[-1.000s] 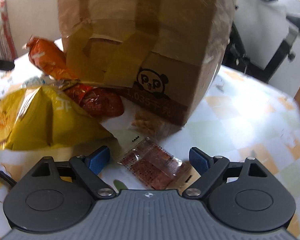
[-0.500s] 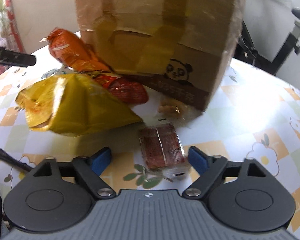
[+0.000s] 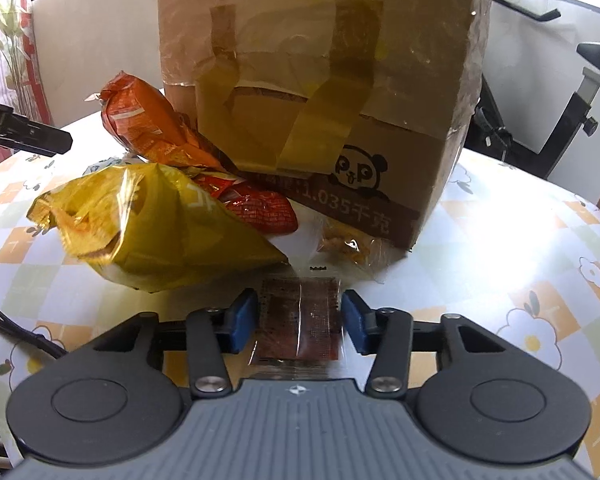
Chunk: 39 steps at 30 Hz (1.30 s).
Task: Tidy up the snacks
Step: 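Grasp the red-brown jerky packet with the right tool while the left tool approaches the orange chip bag, then close the left tool on the orange chip bag and lift it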
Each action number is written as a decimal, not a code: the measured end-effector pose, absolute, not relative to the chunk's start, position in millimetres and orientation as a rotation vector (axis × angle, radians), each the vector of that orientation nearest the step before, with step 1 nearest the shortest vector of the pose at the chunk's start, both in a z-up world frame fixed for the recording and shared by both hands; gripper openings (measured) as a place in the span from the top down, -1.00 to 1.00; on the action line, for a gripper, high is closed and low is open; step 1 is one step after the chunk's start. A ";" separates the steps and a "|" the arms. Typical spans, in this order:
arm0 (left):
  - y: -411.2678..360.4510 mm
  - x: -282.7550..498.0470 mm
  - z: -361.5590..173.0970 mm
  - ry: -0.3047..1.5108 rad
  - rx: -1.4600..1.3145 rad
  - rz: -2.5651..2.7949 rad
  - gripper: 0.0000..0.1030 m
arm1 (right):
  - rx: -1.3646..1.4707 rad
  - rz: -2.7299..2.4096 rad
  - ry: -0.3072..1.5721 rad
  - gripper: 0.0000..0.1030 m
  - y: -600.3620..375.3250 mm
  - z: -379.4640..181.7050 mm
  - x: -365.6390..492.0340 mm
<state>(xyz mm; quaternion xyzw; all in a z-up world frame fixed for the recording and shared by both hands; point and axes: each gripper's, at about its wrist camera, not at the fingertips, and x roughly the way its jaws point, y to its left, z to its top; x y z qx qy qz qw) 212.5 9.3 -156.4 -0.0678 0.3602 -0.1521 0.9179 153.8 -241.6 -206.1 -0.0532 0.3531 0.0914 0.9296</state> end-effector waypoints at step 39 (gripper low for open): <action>-8.8 284.4 -147.3 0.710 -0.165 -0.279 -0.66 | -0.039 0.061 0.690 0.17 -255.3 -207.3 153.8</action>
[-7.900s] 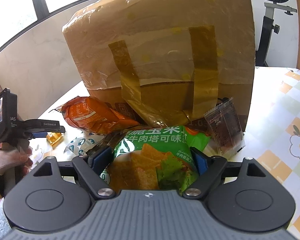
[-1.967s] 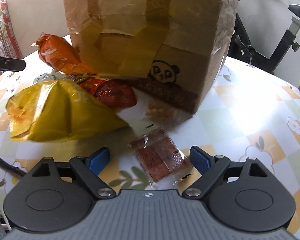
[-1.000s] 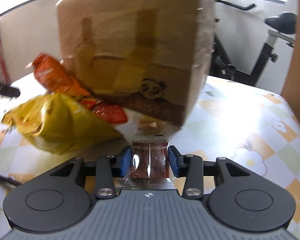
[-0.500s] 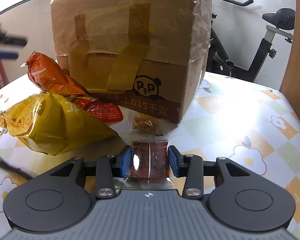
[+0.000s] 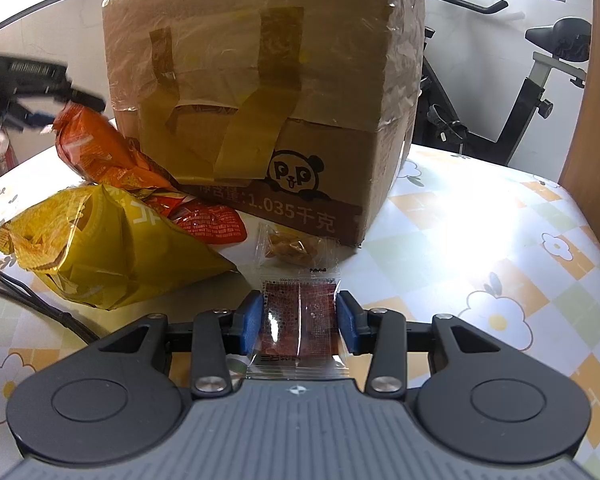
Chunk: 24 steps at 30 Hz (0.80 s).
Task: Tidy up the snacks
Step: 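Close the left tool on the orange chip bag and lift it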
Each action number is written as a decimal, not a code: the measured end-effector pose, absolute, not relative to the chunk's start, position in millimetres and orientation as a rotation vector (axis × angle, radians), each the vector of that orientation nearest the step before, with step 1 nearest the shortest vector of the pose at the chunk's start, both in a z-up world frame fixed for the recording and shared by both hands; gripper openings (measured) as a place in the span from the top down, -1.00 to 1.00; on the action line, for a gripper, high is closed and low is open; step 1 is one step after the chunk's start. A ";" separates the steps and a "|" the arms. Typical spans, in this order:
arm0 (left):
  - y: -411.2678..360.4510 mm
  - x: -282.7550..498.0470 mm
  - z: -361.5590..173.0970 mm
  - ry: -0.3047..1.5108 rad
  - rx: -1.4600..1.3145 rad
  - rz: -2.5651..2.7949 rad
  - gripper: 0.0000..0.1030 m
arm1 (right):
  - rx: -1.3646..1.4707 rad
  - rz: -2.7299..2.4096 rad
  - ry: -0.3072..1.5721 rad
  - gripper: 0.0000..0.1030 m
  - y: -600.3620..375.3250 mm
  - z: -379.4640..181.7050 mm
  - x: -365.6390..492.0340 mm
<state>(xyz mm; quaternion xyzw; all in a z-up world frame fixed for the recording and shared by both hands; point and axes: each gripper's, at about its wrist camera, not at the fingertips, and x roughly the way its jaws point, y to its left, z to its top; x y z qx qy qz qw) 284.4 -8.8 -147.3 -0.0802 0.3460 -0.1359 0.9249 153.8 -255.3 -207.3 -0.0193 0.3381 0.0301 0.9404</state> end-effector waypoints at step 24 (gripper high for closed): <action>-4.2 274.3 -175.5 0.866 -0.244 -0.409 -0.70 | -0.050 0.060 0.692 0.16 -254.3 -207.7 153.4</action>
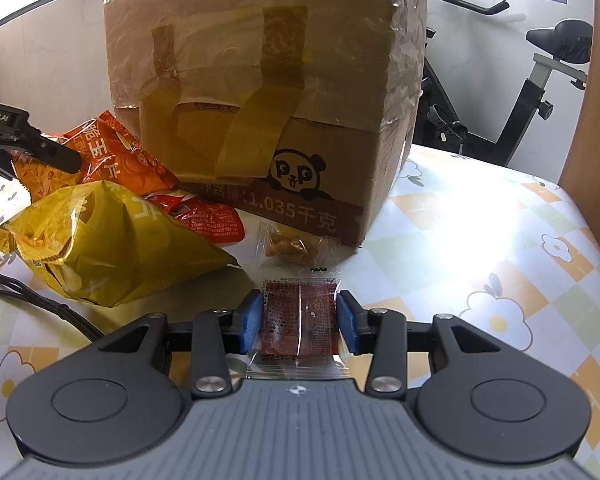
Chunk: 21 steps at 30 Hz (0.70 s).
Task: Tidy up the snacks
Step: 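Close the left tool on the orange chip bag and lift it, then carry the orange chip bag and jerky packet up to the box with both tools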
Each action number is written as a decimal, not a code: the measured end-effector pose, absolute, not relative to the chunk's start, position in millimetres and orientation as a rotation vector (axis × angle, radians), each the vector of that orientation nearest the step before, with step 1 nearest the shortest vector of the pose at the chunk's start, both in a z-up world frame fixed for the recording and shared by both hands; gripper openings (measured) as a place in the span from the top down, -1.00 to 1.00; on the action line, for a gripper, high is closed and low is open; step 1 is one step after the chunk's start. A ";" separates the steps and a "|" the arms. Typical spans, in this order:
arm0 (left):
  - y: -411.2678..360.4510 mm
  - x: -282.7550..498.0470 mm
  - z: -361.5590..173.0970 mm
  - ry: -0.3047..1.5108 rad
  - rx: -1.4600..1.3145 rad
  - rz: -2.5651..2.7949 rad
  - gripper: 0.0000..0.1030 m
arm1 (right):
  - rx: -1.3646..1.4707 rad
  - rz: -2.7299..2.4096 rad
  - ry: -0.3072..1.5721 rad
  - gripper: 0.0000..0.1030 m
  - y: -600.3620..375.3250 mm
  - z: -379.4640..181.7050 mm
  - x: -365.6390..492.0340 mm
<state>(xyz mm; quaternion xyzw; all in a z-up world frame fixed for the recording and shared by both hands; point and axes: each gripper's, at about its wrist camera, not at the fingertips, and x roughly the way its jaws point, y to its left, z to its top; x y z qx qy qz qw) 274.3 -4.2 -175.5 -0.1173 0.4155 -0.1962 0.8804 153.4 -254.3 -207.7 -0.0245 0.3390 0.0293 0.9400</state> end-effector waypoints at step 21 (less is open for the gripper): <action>11.1 242.3 -143.2 0.654 -0.233 -0.369 0.09 | -0.002 0.040 0.638 0.17 -262.4 -200.2 142.8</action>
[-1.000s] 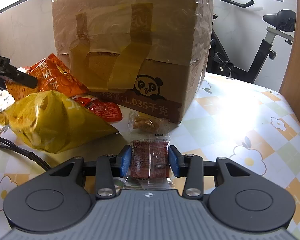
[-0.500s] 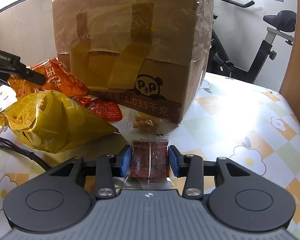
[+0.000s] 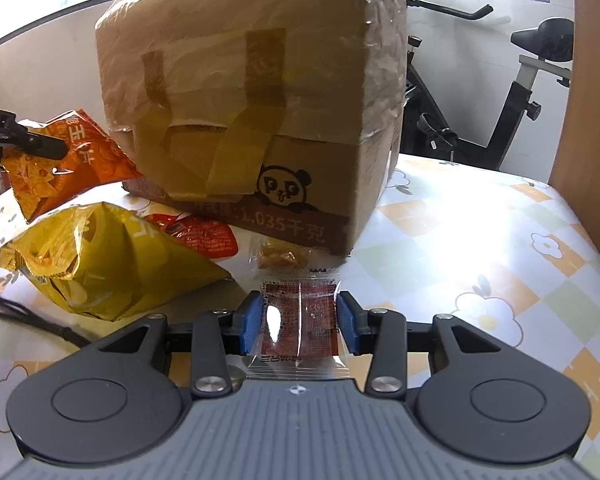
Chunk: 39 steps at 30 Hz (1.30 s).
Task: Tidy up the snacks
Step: 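Carry the orange chip bag and jerky packet up to the box with both tools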
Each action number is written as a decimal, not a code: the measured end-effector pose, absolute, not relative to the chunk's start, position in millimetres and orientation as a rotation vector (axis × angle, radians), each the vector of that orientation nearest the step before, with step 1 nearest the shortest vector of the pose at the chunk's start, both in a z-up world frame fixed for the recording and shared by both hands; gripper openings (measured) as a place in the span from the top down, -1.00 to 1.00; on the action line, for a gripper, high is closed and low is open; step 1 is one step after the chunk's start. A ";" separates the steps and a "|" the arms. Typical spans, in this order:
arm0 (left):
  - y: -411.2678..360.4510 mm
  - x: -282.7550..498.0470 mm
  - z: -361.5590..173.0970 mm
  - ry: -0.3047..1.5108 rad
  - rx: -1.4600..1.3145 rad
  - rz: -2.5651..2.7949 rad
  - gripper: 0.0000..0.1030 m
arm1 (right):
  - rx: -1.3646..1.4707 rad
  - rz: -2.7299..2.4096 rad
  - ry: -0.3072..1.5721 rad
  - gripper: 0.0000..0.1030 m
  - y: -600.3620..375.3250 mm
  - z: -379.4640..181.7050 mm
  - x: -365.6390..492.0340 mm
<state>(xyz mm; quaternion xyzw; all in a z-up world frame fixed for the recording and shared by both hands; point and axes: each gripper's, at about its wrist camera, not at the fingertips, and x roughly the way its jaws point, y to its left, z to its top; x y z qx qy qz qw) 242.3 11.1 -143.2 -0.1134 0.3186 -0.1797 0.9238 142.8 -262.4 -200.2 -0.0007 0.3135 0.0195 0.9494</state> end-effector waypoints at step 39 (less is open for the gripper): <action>48.1 220.5 -63.5 0.399 -0.242 -0.346 0.19 | -0.019 -0.016 0.387 0.17 -287.6 -83.4 128.1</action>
